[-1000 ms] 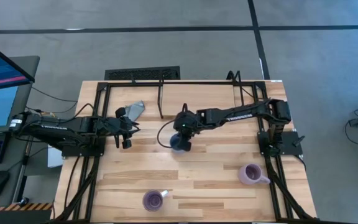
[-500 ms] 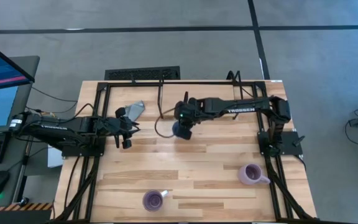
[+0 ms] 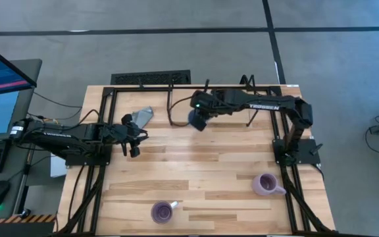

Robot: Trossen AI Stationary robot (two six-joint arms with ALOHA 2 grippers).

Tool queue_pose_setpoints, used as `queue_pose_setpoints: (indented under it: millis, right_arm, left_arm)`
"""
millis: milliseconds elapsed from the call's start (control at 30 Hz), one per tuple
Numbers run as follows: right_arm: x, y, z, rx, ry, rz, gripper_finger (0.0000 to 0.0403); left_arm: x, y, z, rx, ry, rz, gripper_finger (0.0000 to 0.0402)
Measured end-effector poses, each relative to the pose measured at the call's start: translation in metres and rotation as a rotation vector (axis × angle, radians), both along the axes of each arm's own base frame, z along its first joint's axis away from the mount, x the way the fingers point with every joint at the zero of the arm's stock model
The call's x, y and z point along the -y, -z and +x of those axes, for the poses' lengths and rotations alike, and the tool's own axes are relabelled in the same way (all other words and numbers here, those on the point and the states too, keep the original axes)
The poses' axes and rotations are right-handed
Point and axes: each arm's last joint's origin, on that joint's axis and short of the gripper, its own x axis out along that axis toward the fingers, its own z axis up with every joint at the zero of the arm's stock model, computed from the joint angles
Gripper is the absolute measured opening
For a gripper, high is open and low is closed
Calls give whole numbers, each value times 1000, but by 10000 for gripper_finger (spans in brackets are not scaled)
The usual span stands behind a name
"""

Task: Stack small to large cups/mugs on shelf
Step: Put the blue cup on the shelf

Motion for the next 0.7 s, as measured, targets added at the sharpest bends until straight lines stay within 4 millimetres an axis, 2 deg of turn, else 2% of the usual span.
queue_pose_setpoints:
  millis: [200,400,700]
  right_arm:
    - [2,-25,-21,87,151,-26,27]
    - [4,-38,-45,102,368,-80,26]
    - [4,-36,-59,93,607,-113,26]
  left_arm:
    - [0,0,0,-4,0,-1,119]
    - [0,0,0,0,-9,-15,119]
    - [0,1,-1,-6,-20,-28,119]
